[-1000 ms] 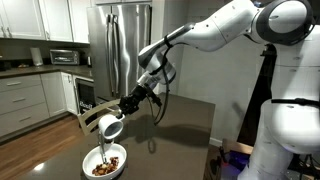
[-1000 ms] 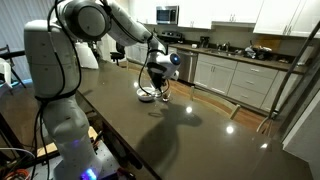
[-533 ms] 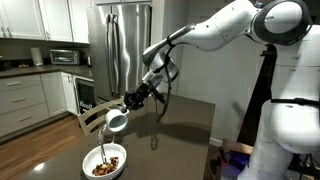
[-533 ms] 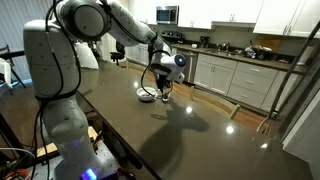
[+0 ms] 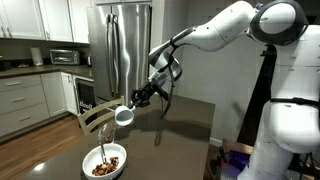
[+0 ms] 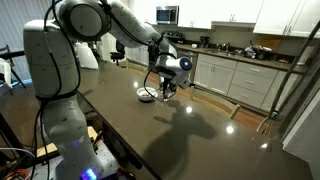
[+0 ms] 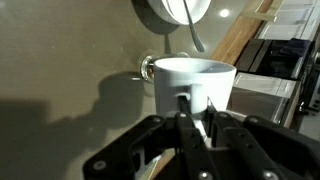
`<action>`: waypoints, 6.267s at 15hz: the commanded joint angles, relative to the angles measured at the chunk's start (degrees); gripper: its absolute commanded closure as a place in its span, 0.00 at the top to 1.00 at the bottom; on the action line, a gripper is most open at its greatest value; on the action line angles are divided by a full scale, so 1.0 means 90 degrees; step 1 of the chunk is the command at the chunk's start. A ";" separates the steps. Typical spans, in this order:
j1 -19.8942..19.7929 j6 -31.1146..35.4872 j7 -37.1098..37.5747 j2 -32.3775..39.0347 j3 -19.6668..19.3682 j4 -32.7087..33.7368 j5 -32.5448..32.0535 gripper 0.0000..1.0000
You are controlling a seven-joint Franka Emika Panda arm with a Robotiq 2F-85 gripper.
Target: Pour the contents in the mug cup into the bowl
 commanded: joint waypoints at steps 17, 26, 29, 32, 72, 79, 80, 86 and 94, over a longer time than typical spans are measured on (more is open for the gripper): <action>-0.0244 -0.0409 0.1151 0.0356 -0.0145 0.0431 -0.0183 0.04; -0.0415 -0.1041 0.2445 0.0699 -0.0315 0.0729 -0.0141 0.04; -0.0486 -0.1129 0.2587 0.0707 -0.0371 0.0594 -0.0083 0.04; -0.0528 -0.1142 0.2497 0.0587 -0.0397 0.0431 -0.0001 0.04; -0.1268 -0.2311 0.2942 0.1903 -0.0794 0.0979 0.1343 0.04; -0.1245 -0.2270 0.2950 0.2053 -0.0783 0.0914 0.1367 0.04; -0.1245 -0.2275 0.2967 0.2073 -0.0782 0.0909 0.1372 0.04; -0.1270 -0.2320 0.3065 0.2169 -0.0785 0.0928 0.1401 0.04; -0.1329 -0.2459 0.3360 0.2290 -0.0804 0.1031 0.1404 0.04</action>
